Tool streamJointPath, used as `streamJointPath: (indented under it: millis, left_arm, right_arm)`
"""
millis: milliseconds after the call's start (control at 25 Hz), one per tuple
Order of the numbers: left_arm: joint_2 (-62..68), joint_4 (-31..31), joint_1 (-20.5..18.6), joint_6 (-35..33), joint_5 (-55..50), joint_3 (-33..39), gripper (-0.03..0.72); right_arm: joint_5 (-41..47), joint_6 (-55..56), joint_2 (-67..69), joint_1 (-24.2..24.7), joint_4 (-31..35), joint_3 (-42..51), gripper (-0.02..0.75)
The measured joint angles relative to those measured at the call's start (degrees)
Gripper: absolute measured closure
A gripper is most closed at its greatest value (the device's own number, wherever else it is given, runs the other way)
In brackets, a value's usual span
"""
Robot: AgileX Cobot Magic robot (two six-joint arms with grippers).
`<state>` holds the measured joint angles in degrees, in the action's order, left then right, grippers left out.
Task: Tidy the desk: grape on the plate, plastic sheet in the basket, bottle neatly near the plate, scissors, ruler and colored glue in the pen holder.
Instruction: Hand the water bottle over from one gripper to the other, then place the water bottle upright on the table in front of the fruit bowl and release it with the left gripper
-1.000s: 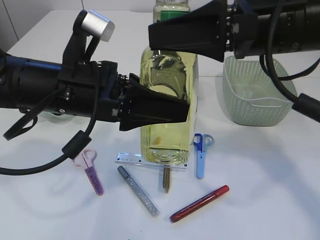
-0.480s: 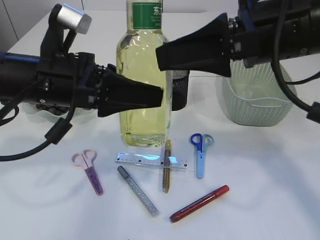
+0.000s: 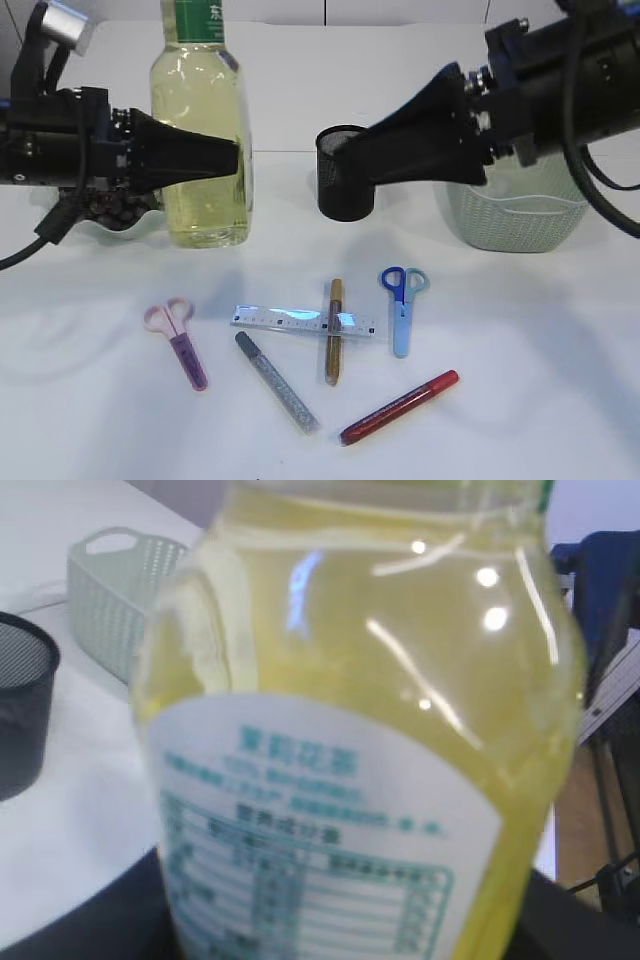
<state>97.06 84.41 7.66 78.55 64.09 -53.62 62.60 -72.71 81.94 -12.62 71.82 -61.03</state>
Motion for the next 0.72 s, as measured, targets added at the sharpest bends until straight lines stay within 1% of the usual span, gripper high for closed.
streamJointPath:
  millis: [80, 160, 200, 320, 360, 440, 560, 640, 720]
  left_arm:
    - [0.0, 1.8, -2.1, 0.0, 0.1, 0.0, 0.259]
    - [-0.1, 3.2, -3.9, 0.0, 0.1, 0.0, 0.259]
    - [-0.1, 3.6, -4.8, 0.0, 0.1, 0.0, 0.259]
    - [-0.2, 4.0, -7.0, -0.6, 0.1, 0.0, 0.258]
    - [-0.2, 4.0, -7.7, -0.8, 0.1, 0.0, 0.258]
    - [-0.2, 4.4, -8.8, -1.8, 0.1, 0.0, 0.258]
    - [-0.2, 5.7, -10.3, -3.0, 0.2, 0.0, 0.258]
    - [-0.2, 5.9, -10.7, -4.5, 0.2, 0.0, 0.258]
    - [-0.2, 5.9, -10.9, -7.0, -0.2, 0.0, 0.258]
  right_arm:
    - [-3.4, 8.2, -0.6, 0.0, -8.6, 0.0, 0.127]
    - [-4.5, 15.4, -1.2, 0.0, -17.0, 0.0, 0.133]
    - [-4.6, 19.5, -1.6, 0.0, -21.8, 0.0, 0.135]
    - [-4.6, 31.5, -2.5, 0.0, -33.5, 0.0, 0.148]
    - [-4.6, 36.1, -2.8, 0.0, -38.5, 0.0, 0.150]
    - [-4.5, 45.0, -3.0, 0.0, -45.9, 0.0, 0.153]
    - [-2.5, 58.5, -3.0, 0.0, -58.8, 0.0, 0.153]
    - [-0.7, 63.8, -3.0, 0.0, -65.7, 0.0, 0.153]
    - [0.3, 68.1, -3.0, 0.0, -70.4, 0.0, 0.153]
